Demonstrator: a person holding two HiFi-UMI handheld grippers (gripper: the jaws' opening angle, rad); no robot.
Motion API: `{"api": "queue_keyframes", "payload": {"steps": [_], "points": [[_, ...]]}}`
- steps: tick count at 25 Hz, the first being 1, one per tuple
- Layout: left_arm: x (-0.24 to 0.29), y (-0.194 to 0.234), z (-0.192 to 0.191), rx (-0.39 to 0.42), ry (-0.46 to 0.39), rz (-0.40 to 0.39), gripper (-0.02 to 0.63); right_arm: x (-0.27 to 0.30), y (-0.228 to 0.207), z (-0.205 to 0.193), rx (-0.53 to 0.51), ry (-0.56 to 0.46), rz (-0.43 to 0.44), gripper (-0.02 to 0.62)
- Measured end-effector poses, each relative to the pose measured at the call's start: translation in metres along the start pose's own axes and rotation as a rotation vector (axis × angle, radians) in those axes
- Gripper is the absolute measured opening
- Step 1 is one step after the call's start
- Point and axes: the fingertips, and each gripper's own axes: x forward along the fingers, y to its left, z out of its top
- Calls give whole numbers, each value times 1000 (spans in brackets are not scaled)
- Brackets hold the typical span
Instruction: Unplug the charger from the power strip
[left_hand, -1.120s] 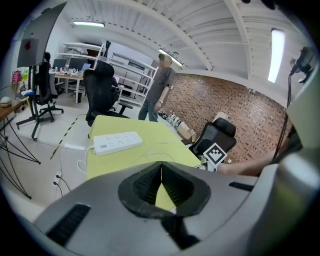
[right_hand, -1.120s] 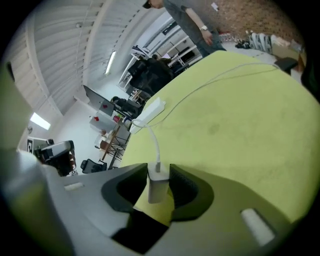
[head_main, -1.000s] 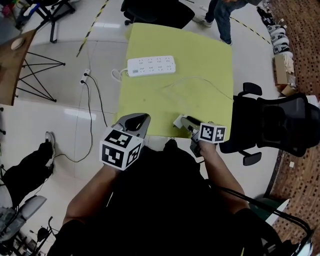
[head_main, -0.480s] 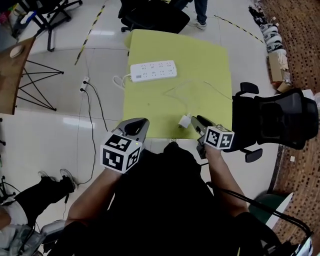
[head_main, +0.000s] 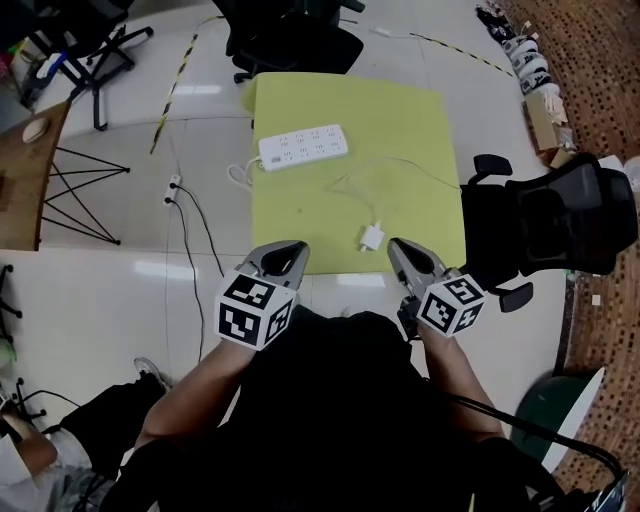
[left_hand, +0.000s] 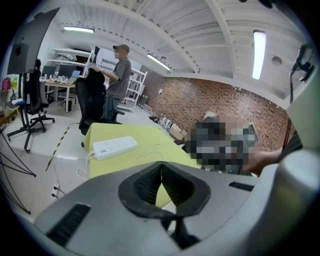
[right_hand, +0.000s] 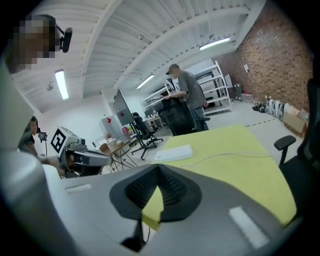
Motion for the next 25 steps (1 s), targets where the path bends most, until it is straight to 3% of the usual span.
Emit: {"api": "queue_keyframes", "payload": {"steps": [11, 19, 25], "points": [[4, -86, -10, -2, -87, 111, 6, -102, 8, 1, -103, -54, 95, 2], [4, -203, -68, -12, -90, 130, 6, -195, -4, -48, -81, -68, 177, 2], [-19, -233, -100, -49, -81, 204, 6, -223, 4, -66, -58, -62, 245, 2]]}}
